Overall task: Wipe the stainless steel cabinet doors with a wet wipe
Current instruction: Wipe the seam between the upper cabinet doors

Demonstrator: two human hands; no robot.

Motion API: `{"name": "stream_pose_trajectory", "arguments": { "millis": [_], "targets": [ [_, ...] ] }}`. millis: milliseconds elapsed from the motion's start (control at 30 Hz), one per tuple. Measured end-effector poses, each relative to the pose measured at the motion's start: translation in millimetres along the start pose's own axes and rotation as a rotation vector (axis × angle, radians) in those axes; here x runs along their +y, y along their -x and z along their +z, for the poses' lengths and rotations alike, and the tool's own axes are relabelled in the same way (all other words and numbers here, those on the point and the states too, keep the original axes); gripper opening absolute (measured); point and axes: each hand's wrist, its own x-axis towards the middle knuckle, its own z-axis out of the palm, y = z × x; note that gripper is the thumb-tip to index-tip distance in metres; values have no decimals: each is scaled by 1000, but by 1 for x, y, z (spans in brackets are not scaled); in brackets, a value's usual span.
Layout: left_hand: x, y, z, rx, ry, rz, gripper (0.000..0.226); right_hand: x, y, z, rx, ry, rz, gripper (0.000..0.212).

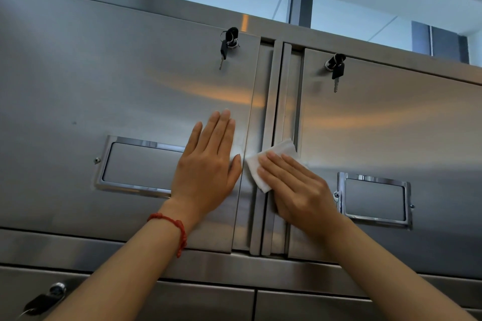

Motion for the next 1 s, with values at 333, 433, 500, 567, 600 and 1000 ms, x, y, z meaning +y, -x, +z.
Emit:
{"name": "stream_pose_trajectory", "arguments": {
  "millis": [333,433,500,567,600,1000],
  "targets": [
    [0,0,-1,-7,2,-1,58,25,-28,12,56,23,75,35],
    [0,0,-2,-11,9,-5,58,33,-38,16,82,35,93,32],
    [0,0,-2,-13,10,-8,58,38,-43,17,84,46,92,31],
    [0,0,-2,-15,10,-6,58,44,-49,18,100,56,99,31],
    [0,0,-2,-15,10,-5,58,46,-53,18,112,59,106,31],
    [-1,0,-2,-43,5,-3,63,69,-84,26,156,82,189,34]
  ]
}}
